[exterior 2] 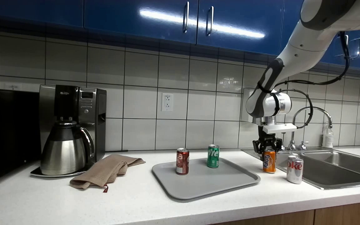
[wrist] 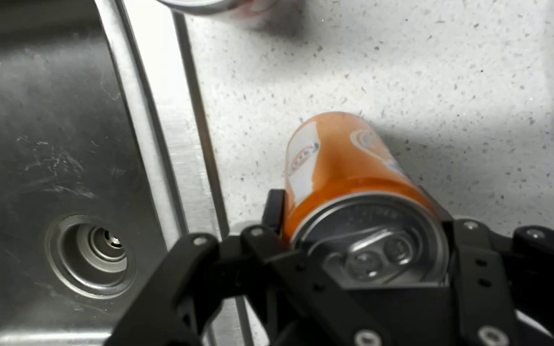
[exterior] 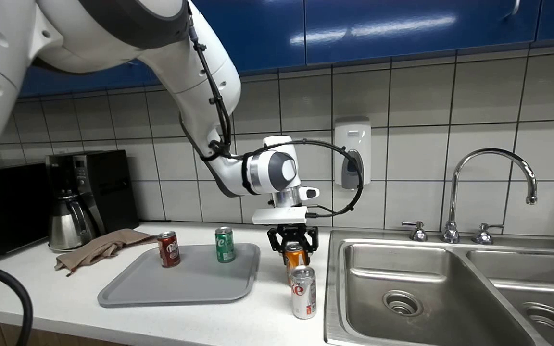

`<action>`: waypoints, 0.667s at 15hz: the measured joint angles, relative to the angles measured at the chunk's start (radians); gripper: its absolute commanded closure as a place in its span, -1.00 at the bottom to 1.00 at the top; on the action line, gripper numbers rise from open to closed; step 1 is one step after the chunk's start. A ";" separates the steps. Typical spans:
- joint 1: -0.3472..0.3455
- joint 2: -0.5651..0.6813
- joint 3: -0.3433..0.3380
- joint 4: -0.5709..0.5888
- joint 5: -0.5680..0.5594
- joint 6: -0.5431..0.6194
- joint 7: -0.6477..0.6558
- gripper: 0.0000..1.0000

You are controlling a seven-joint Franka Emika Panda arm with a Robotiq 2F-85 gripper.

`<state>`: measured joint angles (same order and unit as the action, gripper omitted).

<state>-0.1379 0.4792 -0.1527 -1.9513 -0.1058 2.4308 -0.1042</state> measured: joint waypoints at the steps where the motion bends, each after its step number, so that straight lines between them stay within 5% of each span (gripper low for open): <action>1: 0.000 0.000 0.000 0.000 0.000 0.000 0.000 -0.93; 10: 0.000 -0.003 0.002 0.011 0.000 0.000 -0.012 -1.00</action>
<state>-0.1379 0.4765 -0.1511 -1.9403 -0.1059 2.4308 -0.1167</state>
